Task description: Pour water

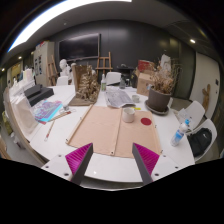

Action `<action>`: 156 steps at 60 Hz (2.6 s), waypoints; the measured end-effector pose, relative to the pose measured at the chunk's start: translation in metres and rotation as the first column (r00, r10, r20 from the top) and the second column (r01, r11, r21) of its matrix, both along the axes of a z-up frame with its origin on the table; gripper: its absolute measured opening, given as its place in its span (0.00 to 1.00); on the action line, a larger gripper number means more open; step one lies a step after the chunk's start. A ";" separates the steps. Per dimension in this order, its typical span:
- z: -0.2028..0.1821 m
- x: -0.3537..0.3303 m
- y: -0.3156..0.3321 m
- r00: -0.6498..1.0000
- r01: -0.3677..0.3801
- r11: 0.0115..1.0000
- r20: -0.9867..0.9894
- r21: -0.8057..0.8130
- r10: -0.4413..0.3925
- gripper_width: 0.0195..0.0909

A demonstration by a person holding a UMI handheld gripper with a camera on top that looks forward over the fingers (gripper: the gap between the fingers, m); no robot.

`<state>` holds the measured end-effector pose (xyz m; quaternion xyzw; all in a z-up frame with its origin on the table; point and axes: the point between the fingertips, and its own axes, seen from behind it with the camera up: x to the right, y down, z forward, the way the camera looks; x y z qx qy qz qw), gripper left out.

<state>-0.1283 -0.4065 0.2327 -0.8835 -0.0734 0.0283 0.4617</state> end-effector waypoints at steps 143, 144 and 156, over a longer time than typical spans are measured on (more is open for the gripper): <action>-0.044 0.252 0.438 0.258 -0.252 0.937 0.950 0.242 -0.176 0.24; -0.047 0.248 0.441 0.220 -0.263 0.938 0.961 0.224 -0.167 0.24; -0.070 0.218 0.460 -0.135 -0.358 0.933 0.986 0.044 -0.098 0.24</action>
